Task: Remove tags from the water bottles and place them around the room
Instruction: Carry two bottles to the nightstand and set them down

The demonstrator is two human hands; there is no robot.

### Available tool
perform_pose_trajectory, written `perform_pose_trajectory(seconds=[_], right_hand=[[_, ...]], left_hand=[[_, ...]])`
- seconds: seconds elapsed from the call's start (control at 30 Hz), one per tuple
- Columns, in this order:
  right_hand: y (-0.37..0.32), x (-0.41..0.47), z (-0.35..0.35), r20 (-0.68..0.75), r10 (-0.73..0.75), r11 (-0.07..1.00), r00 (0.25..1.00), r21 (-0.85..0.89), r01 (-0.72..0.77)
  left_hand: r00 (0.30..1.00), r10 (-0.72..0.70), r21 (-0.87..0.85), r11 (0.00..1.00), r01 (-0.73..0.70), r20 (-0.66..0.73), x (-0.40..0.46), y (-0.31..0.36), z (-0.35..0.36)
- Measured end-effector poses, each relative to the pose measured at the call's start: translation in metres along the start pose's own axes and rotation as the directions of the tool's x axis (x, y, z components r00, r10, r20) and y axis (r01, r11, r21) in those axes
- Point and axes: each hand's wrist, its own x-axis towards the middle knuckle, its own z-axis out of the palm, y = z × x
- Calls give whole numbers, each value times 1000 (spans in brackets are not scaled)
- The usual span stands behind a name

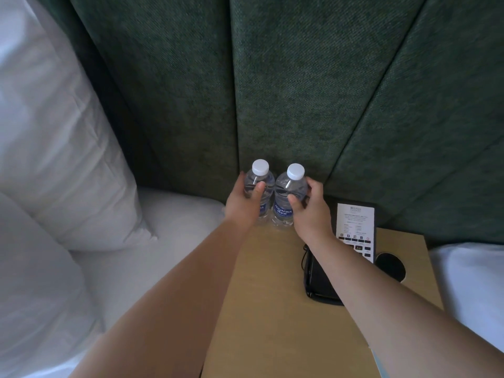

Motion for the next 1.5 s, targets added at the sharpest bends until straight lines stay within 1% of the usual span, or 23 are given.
perform_pose_trajectory(seconds=[0.13,0.2,0.33,0.43,0.53,0.6,0.7,0.8,0.87,1.0,1.1,1.2,1.3,1.4,1.5], right_hand=[[-4,-5,-7,75,25,999,997,-43,-22],[-8,-9,-15,98,32,998,995,-64,-25],[-18,-25,-39,103,19,994,995,-107,-8],[-31,-48,-62,106,-8,991,994,-130,22],[-51,-79,-84,117,-25,987,993,-153,43],[-67,-102,-99,116,-43,983,992,-173,63],[-89,-136,-119,107,-146,942,984,-288,171],[-104,-169,-135,95,-229,888,969,-386,248],[-109,-192,-142,80,-259,862,963,-430,268],[-113,-232,-154,11,-238,848,971,-485,213],[-111,-255,-164,-58,-230,858,971,-483,175],[-107,-273,-176,-136,-182,894,974,-436,106],[-100,-288,-193,-207,-130,916,970,-400,37],[-96,-308,-215,-323,-131,926,937,-377,-1],[-87,-334,-242,-446,-96,941,890,-332,-65]], left_hand=[[996,-85,42,996,84,16,-6,5,-3],[997,-77,45,996,77,6,-11,4,-9],[999,-5,123,992,11,-50,-32,7,-28],[998,31,177,984,-20,-63,-62,23,-44],[993,103,272,959,-82,-63,-103,46,-59],[984,172,350,926,-143,-53,-133,63,-68],[958,284,466,853,-235,-38,-174,85,-76],[934,358,557,777,-294,-6,-213,99,-80],[923,386,582,749,-318,8,-238,105,-80],[919,385,606,712,-354,84,-281,107,-79],[912,378,621,680,-391,160,-301,106,-76],[883,410,628,631,-456,229,-310,110,-68],[847,456,598,610,-521,273,-319,118,-54],[828,452,581,593,-557,332,-330,125,-34],[782,461,534,572,-623,419,-348,133,-6]])
